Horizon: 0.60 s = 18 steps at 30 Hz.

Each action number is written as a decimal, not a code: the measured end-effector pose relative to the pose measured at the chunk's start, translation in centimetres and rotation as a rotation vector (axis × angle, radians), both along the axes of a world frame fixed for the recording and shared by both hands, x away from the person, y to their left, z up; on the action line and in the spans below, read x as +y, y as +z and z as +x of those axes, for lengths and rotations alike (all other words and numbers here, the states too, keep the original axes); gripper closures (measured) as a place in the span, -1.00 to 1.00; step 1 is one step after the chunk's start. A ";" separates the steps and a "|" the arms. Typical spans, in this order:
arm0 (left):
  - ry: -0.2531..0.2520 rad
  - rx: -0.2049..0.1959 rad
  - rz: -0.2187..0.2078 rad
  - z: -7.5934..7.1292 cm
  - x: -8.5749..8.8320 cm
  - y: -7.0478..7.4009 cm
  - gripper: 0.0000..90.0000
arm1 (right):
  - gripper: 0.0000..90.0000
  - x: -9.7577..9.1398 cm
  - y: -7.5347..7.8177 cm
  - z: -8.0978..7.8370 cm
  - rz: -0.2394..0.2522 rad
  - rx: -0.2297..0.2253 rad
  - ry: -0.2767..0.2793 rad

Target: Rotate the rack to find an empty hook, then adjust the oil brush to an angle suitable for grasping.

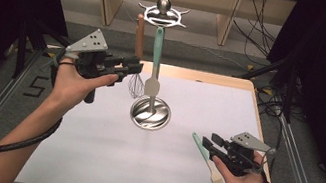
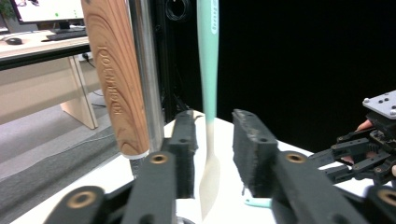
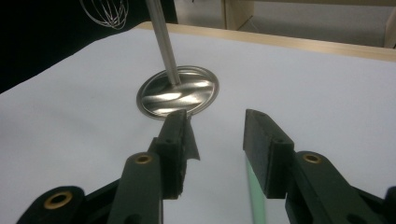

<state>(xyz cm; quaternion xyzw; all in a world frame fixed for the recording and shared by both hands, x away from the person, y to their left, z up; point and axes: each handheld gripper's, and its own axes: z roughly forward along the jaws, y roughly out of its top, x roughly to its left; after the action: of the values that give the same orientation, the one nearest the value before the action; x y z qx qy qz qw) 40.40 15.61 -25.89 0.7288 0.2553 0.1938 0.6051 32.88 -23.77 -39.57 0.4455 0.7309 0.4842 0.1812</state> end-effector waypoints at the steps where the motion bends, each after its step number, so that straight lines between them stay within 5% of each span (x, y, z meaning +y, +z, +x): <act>1: 0.000 0.000 0.000 0.0 0.0 0.0 0.67 | 0.34 0.0 0.0 0.0 0.000 0.000 0.000; 3: 0.019 0.005 0.006 -0.2 0.1 0.3 0.76 | 0.34 0.1 0.0 -0.4 0.012 0.026 -0.017; 5: 0.033 0.003 -0.011 -0.3 0.2 0.7 0.82 | 0.35 -0.3 -0.1 -0.4 -0.021 -0.018 -0.002; 6: 0.049 0.003 -0.019 -0.4 0.2 0.8 0.86 | 0.35 -0.2 -0.1 -0.7 0.006 0.020 -0.023; 9: 0.072 0.006 -0.036 -0.4 0.2 0.9 0.95 | 0.35 -0.3 -0.2 -0.7 0.007 0.003 -0.025; 10: 0.080 0.008 -0.042 -0.4 0.2 1.0 0.98 | 0.35 -0.2 -0.2 -1.0 0.016 0.038 -0.030; 11: 0.082 0.004 -0.045 -0.4 0.2 1.1 0.98 | 0.35 -0.2 -0.2 -1.0 0.016 0.038 -0.030; 12: 0.083 0.000 -0.058 -0.4 0.3 1.2 0.99 | 0.35 -0.3 -0.4 -0.6 0.017 -0.021 -0.034; 15: 0.098 -0.013 -0.073 -0.4 0.4 1.7 0.99 | 0.35 -0.2 0.1 -0.7 0.003 0.022 -0.023; 16: 0.101 -0.023 -0.081 -0.4 0.5 1.9 0.99 | 0.35 0.0 -0.1 -0.5 0.017 -0.016 -0.043; 18: 0.109 -0.040 -0.099 -0.4 0.6 2.4 0.99 | 0.36 -0.3 0.1 -0.3 -0.003 0.007 -0.013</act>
<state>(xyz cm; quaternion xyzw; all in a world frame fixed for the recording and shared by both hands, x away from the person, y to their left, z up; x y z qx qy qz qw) 39.98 16.17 -23.47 0.6791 0.2915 0.2282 0.6339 32.57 -24.04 -39.51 0.4517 0.7293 0.4803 0.1827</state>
